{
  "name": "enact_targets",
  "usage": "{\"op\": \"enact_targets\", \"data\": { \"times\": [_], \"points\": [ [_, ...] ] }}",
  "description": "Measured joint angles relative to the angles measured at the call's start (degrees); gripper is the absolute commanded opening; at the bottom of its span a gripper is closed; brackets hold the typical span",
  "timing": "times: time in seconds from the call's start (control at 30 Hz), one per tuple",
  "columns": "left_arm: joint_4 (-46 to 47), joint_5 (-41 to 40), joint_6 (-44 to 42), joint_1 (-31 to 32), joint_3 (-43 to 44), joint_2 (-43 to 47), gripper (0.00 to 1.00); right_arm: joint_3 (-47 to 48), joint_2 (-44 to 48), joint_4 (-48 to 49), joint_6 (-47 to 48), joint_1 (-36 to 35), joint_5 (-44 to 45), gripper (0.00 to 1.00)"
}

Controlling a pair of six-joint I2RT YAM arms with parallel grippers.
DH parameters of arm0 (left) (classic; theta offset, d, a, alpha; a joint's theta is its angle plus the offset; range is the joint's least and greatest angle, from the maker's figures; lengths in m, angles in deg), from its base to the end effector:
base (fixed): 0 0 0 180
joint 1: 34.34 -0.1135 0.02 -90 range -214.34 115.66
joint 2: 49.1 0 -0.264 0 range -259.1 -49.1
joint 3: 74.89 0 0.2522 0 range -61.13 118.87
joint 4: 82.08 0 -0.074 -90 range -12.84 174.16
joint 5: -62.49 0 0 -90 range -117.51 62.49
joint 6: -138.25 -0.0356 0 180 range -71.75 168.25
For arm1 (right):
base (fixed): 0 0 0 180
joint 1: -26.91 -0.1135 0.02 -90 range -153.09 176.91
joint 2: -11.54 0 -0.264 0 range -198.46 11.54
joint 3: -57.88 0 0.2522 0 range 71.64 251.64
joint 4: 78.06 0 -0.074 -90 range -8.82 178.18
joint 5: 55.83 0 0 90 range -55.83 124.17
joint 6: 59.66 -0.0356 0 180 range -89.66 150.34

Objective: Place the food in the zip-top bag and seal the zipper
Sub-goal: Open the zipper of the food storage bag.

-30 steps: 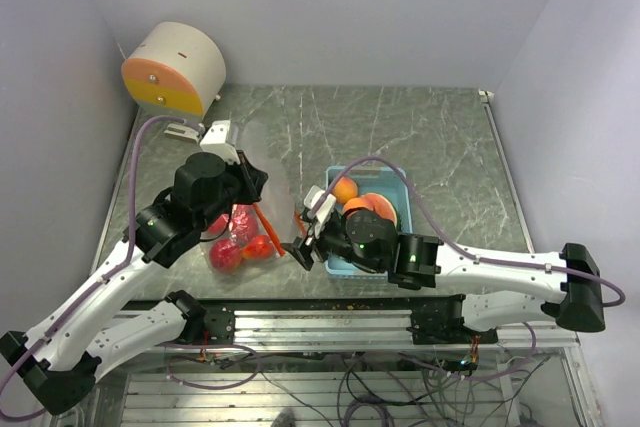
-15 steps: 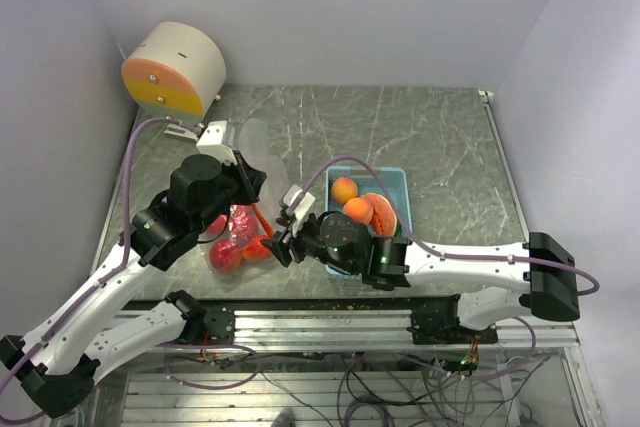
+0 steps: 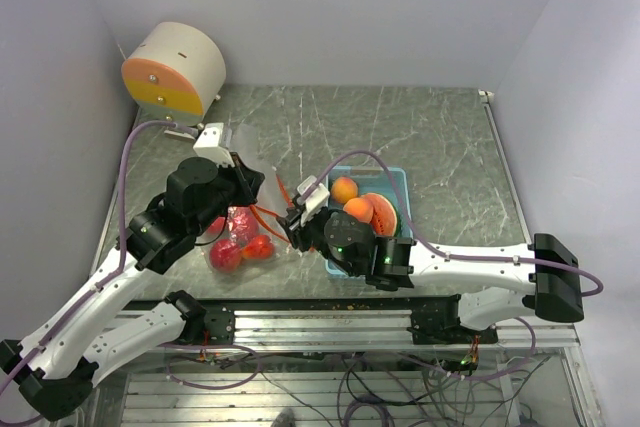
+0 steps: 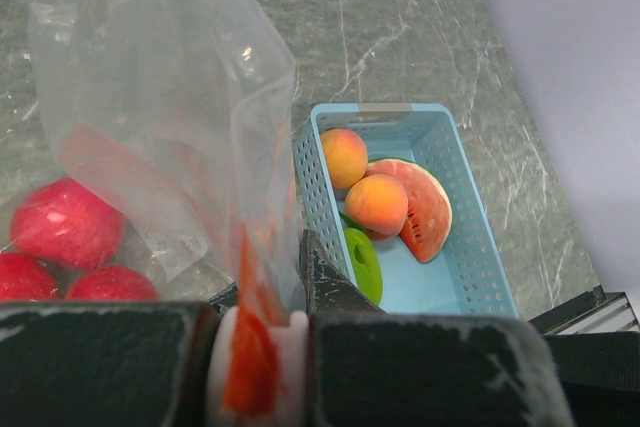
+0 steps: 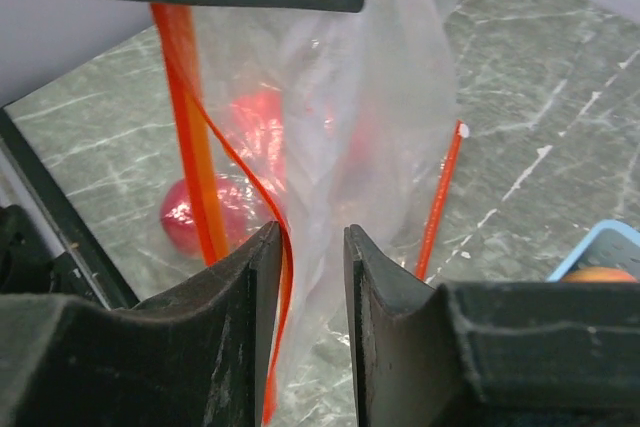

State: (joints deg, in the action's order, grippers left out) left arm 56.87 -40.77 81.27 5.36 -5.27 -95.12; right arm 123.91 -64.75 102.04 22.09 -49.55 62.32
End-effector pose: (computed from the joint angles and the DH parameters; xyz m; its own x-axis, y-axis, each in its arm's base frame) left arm 0.1371 -0.1032 0.3719 -0.4405 -0.3236 -0.8374 0.2544 0.8495 -0.4622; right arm 0.0888 0.2968 0.3065 -0.1483 -0.0753 -0.9861 -0.7348 0.6757 0.0589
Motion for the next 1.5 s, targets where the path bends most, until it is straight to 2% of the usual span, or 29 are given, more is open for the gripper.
{"op": "enact_targets", "data": {
  "times": [0.13, 0.3, 0.37, 0.8, 0.83, 0.87, 0.93, 1.03, 1.2, 1.23, 1.3, 1.37, 1.43, 1.5],
  "points": [
    [0.0, 0.28, 0.0, 0.0, -0.02, -0.07, 0.07, 0.0, -0.09, 0.04, 0.13, 0.0, 4.26, 0.34],
    [0.22, 0.96, 0.07, 0.0, -0.22, -0.07, 0.07, 0.0, -1.51, 2.14, 0.72, 0.0, 7.72, 0.51],
    [0.46, 1.16, 0.09, 0.0, -0.39, -0.13, 0.07, 0.07, -2.71, 2.93, 1.29, 0.0, 8.07, 0.55],
    [0.94, 1.97, 0.28, 0.0, -0.81, -0.83, 0.07, 1.01, -6.36, 6.99, 2.78, -0.11, 4.7, 0.57],
    [0.98, 2.1, 0.28, 0.0, -0.81, -0.96, 0.07, 1.18, -6.51, 7.52, 3.02, -0.11, 5.11, 0.54],
    [1.03, 2.21, 0.28, 0.0, -0.81, -1.11, 0.07, 1.44, -6.86, 8.13, 3.37, -0.11, 5.7, 0.46],
    [1.2, 2.49, 0.28, 0.0, -0.81, -1.31, 0.07, 1.84, -7.78, 9.42, 4.31, -0.11, 7.19, 0.19],
    [1.44, 2.86, 0.26, 0.0, -0.81, -1.42, 0.07, 2.19, -9.18, 10.64, 4.46, -0.22, 10.78, 0.0],
    [1.68, 3.93, 0.15, 0.0, -0.83, -1.29, 0.08, -0.42, -7.56, 14.21, 4.09, 0.07, 14.32, 0.0],
    [1.81, 4.31, -0.07, 0.0, -0.87, -1.11, 0.19, -1.14, -6.6, 14.67, 3.85, 0.28, 14.19, 0.0],
    [2.01, 4.96, -0.87, 0.07, -0.98, -0.59, 0.54, -2.05, -4.63, 14.97, 3.1, 0.9, 13.6, 0.0],
    [1.99, 5.05, -2.4, 0.15, -0.98, 0.61, 0.79, -3.15, -1.99, 14.4, 1.95, 2.45, 13.09, 0.0],
    [1.97, 5.4, -3.8, 0.13, -1.31, 3.15, 0.96, -4.0, 0.35, 13.64, 0.22, 4.63, 12.46, 0.0],
    [2.19, 5.75, -4.83, 0.15, -1.9, 6.1, 0.99, -4.44, 2.01, 12.81, -1.46, 6.45, 11.63, 0.0]
  ]
}}
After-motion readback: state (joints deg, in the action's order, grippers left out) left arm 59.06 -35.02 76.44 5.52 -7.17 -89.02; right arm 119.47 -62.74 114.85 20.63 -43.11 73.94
